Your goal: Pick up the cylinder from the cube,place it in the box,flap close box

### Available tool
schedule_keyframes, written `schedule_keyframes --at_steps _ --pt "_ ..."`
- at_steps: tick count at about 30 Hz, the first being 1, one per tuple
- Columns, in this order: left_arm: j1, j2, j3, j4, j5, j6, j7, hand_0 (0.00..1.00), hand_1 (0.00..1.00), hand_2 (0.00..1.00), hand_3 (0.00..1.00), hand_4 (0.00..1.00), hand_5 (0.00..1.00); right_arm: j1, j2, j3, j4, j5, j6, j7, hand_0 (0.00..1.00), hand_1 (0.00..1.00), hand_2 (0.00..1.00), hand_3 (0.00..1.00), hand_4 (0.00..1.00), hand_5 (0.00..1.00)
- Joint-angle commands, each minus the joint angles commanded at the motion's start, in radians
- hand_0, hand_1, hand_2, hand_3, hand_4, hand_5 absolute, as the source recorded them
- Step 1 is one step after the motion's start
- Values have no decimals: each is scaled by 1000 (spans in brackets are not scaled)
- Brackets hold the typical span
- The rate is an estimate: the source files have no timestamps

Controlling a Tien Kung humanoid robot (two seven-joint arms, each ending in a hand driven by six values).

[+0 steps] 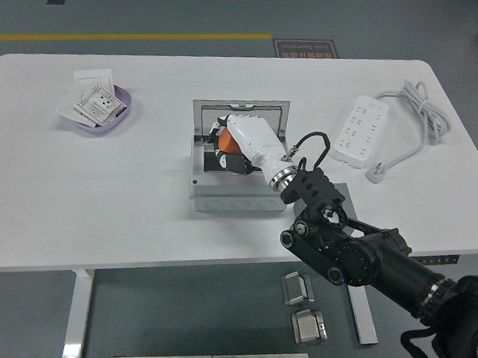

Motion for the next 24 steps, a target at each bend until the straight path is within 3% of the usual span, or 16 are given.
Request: schedule_keyframes --at_steps 7,15,16,21,22,24 --pt "-5 0 3 0 2 -1 -1 622 612 559 592 676 273 16 0 -17 -42 31 29 31 31 147 248 276 2 2" --pt "-8 0 10 0 -1 -3 -3 622 612 558 592 676 275 25 0 1 -58 11 172 64 57 173 245 291 2 2" --pt "-9 0 10 0 0 -3 -3 622 612 559 592 676 275 26 0 3 -58 5 182 66 167 223 351 515 204 103" --pt "-10 -1 11 0 1 -4 -5 622 612 559 592 676 275 30 0 8 -59 -16 210 76 167 223 351 515 204 103" --pt "-11 -1 11 0 2 -4 -5 622 612 559 592 677 277 31 0 9 -59 -18 212 77 356 379 548 715 715 260" --pt "-11 -1 11 0 3 -5 -5 622 612 559 592 677 277 31 0 10 -60 -22 213 80 356 379 548 715 715 260"
